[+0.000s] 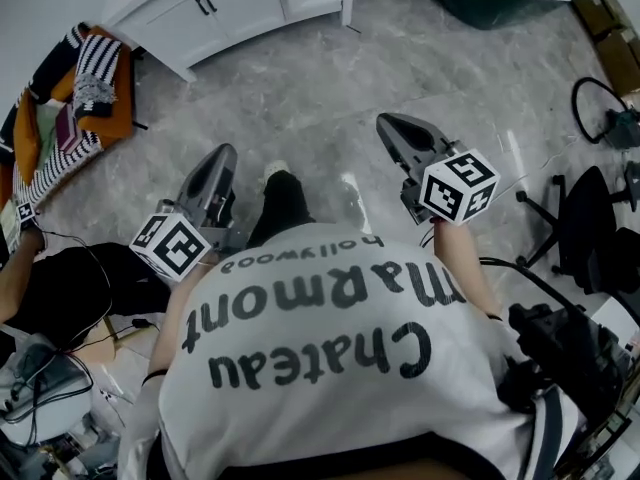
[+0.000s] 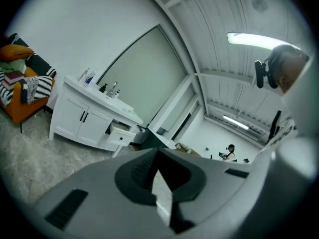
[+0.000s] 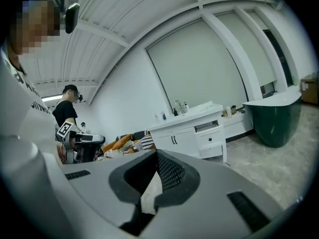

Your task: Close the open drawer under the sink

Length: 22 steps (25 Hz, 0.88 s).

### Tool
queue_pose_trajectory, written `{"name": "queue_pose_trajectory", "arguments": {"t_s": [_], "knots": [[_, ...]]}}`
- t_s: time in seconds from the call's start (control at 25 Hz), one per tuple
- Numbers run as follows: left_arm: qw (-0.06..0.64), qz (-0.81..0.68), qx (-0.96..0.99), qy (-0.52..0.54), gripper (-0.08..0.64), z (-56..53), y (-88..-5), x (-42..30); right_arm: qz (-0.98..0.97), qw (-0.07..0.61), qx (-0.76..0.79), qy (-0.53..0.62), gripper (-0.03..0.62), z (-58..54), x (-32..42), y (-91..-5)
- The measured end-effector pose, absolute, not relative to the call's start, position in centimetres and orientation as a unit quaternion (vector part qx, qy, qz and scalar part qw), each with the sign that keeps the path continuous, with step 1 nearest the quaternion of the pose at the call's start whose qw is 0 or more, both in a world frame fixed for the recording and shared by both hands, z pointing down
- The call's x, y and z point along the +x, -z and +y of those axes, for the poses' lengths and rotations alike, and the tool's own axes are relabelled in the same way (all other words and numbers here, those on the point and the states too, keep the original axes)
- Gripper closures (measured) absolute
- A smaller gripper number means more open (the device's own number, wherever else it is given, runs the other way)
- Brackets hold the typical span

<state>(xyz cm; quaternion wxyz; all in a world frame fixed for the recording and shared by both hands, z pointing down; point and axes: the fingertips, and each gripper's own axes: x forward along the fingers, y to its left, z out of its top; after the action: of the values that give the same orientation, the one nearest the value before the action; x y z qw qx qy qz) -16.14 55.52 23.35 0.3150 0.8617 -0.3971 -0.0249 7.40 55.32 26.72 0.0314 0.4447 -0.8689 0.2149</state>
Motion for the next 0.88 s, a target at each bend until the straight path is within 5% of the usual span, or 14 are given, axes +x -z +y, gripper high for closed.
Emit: {"name": "queue_pose_trajectory", "arguments": {"t_s": [0.88], "knots": [[0.337, -0.319, 0.886, -0.019, 0.552, 35.6, -25.1, -13.7, -0.841, 0.075, 0.478, -0.242, 0.581, 38.9, 6.6, -28.7]]}}
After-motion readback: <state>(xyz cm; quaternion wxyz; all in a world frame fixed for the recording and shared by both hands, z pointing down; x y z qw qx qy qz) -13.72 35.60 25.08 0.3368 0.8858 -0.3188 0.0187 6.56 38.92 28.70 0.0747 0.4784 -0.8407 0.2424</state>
